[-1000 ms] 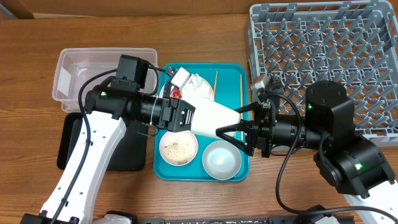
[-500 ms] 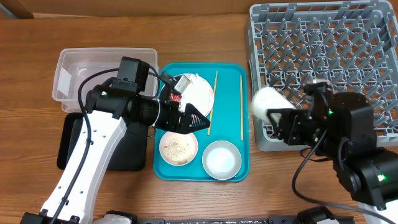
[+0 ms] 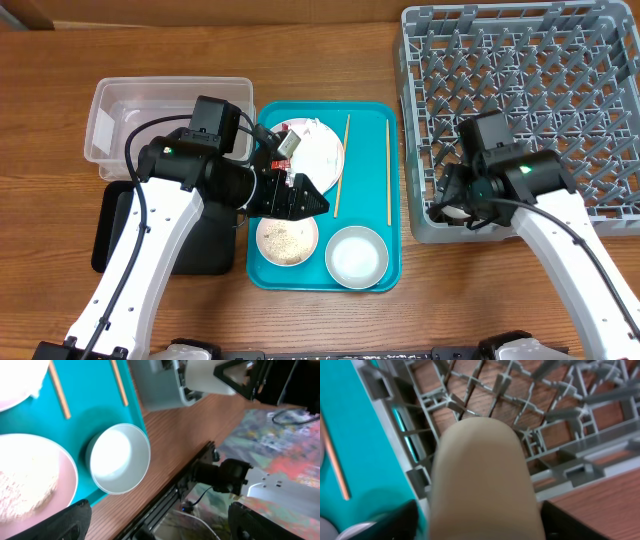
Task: Sort waste into correct bins and load items into the dishwasher
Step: 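Place the white cup upside down in the grey rack with the right gripper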
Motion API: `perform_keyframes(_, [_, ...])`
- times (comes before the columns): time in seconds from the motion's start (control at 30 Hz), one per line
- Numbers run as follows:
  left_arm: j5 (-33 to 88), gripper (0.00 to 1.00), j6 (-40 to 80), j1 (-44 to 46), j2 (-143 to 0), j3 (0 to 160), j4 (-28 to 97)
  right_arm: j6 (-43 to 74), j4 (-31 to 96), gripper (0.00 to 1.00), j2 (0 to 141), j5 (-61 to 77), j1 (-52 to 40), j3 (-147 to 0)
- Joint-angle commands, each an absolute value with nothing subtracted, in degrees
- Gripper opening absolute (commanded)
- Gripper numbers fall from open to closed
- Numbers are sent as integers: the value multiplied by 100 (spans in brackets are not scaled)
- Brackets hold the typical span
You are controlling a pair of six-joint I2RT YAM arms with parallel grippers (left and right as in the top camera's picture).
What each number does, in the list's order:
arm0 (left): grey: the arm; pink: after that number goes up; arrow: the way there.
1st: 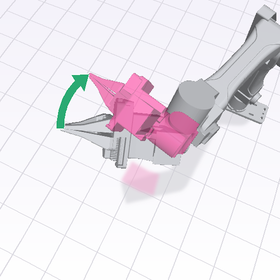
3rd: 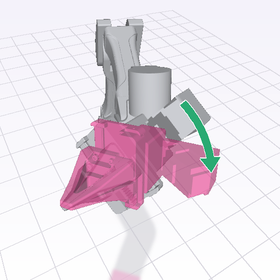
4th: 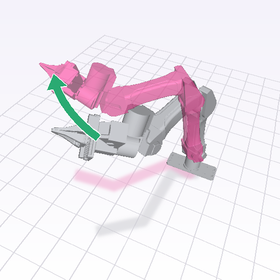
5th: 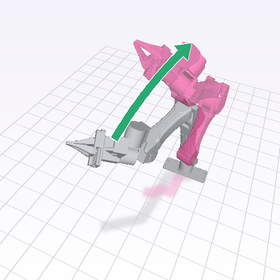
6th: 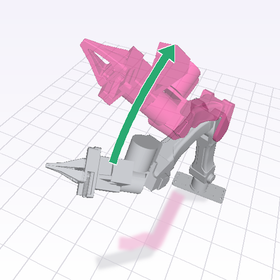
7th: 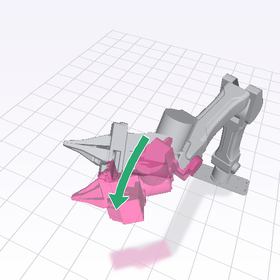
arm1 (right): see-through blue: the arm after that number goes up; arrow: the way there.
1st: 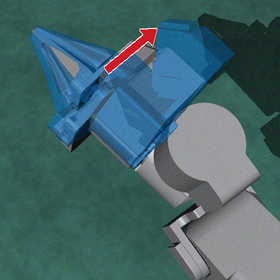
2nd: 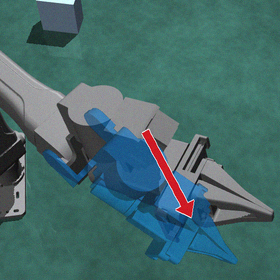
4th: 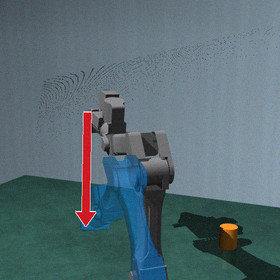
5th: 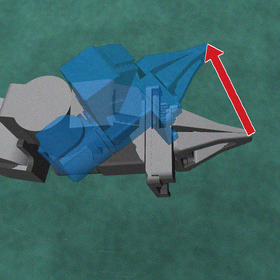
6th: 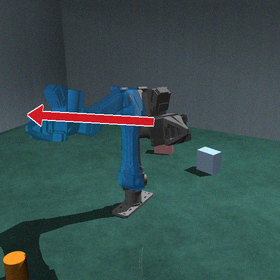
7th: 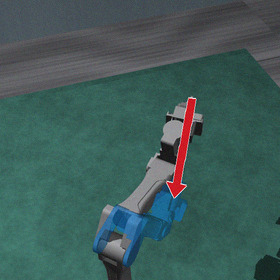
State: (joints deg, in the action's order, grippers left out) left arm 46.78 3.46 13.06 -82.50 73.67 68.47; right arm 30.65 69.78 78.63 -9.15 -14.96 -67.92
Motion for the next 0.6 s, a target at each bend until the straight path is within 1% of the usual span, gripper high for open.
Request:
perform_keyframes(0.0, [4101, 88, 316, 1319, -8184, 7437, 6960, 3179, 6921, 90, 7872, -919, -1406, -6888])
perform_keyframes(0.07, [3898, 86, 318, 1341, -8184, 7437, 7004, 3175, 6914, 92, 7789, -794, -1380, -7017])
perform_keyframes(0.13, [3588, 78, 349, 1437, -8184, 7435, 7004, 3175, 6956, 93, 7603, -753, -1380, -7225])
perform_keyframes(0.2, [2954, 73, 659, 1634, -8184, 7426, 7017, 3168, 6971, 93, 7367, -617, -1380, -7391])
perform_keyframes(0.37, [626, 66, 2193, 2633, -8200, 7133, 6980, 2961, 6820, 94, 6543, 8, -1385, -7524])
perform_keyframes(0.43, [56, 63, 2711, 3076, -8213, 6855, 6729, 2958, 6825, 95, 6213, 226, -1385, -7524])
perform_keyframes(0.5, [-366, 57, 3131, 3437, -8246, 6541, 6287, 2958, 6825, 95, 5951, 438, -1385, -7524])
perform_keyframes(0.57, [-609, 52, 3428, 3629, -8300, 6285, 5841, 2958, 6823, 95, 5791, 607, -1385, -7524])
